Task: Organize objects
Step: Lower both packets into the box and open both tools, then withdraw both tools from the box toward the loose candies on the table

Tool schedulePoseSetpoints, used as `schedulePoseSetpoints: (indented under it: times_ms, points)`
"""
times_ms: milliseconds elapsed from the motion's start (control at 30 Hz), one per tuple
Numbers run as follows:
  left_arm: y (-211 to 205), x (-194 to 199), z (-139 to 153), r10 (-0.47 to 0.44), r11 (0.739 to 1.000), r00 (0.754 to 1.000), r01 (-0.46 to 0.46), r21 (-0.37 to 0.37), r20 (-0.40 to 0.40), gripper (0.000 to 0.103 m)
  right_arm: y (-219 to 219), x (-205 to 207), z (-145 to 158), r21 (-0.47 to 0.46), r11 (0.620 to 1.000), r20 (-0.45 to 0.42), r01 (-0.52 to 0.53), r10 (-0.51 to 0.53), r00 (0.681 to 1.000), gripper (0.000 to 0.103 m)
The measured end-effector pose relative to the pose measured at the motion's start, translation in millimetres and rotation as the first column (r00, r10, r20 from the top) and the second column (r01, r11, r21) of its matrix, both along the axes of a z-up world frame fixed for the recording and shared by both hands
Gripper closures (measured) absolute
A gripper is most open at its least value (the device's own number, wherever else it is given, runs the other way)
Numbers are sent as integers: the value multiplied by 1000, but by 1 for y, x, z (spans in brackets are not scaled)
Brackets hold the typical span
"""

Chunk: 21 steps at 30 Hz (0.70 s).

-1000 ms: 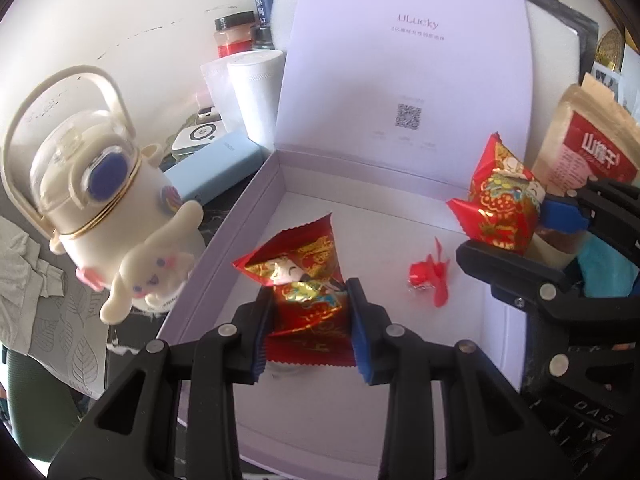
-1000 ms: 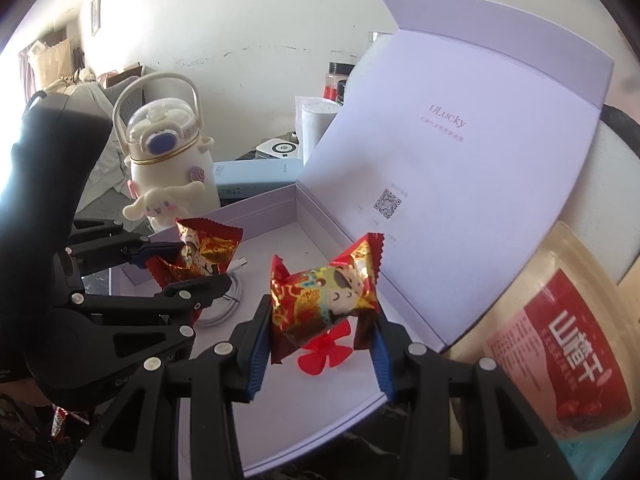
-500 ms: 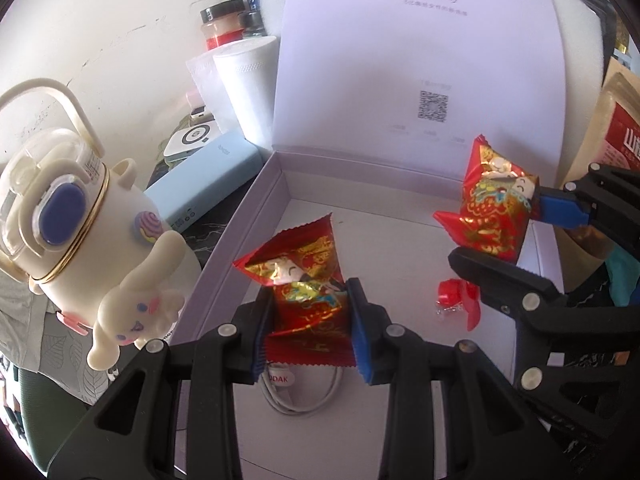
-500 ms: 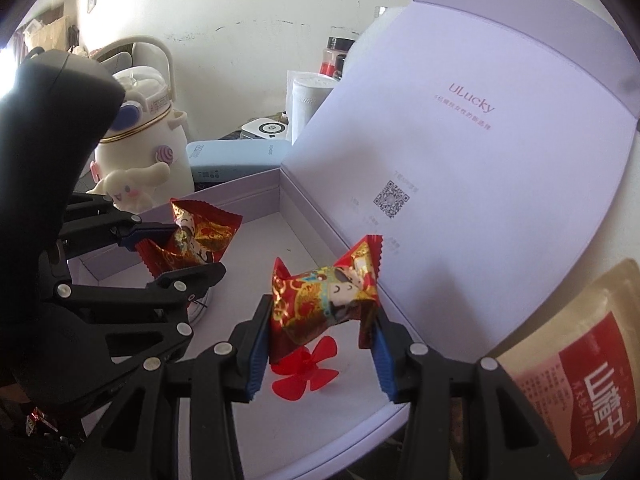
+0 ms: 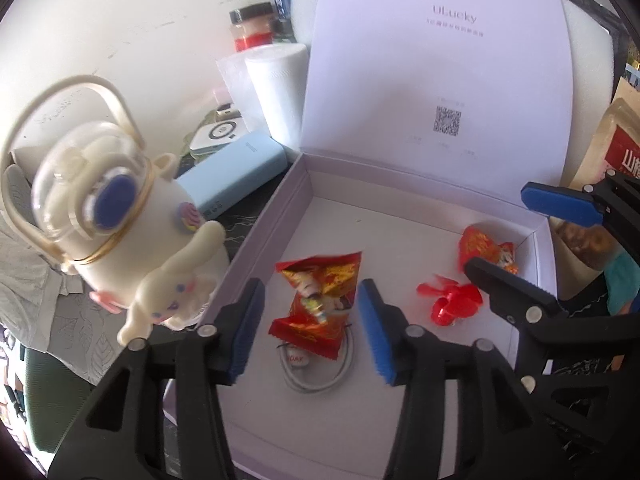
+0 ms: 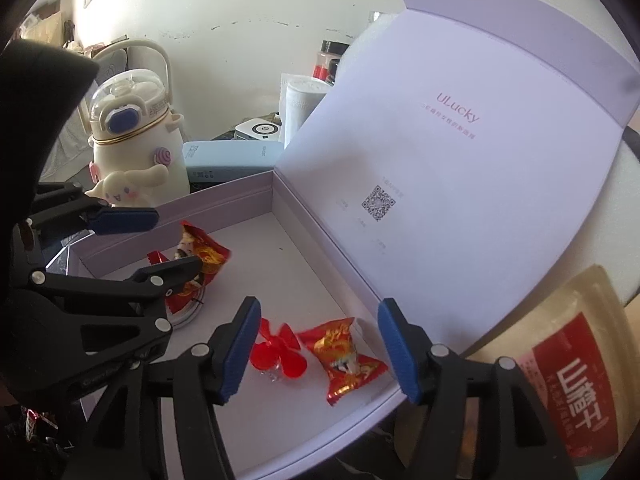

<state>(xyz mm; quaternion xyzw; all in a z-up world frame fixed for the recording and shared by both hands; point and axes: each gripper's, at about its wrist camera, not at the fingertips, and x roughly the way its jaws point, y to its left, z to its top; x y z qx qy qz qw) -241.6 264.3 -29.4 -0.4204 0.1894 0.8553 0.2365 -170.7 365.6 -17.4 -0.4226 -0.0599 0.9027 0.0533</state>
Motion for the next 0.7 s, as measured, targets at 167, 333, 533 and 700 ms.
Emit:
schedulePoseSetpoints:
  times_ms: [167,333,533,700]
  points:
    - [-11,10,14,11,1000,1000,-11,14,-15,51,-3,5,9,-4,1000,-13,2,-2,1000,41]
    - [-23,19,30,36,999,999,-35,25,-39,51,-13,10,25,4,1000,-36,-1,1,999,41]
    - [-39,31,48,62,997,996,-60,46,-56,51,-22,21,43,22,1000,-70,-9,10,998,41]
    - [-51,44,63,78,996,994,-74,59,-76,51,-31,35,57,30,999,-94,-19,22,995,41]
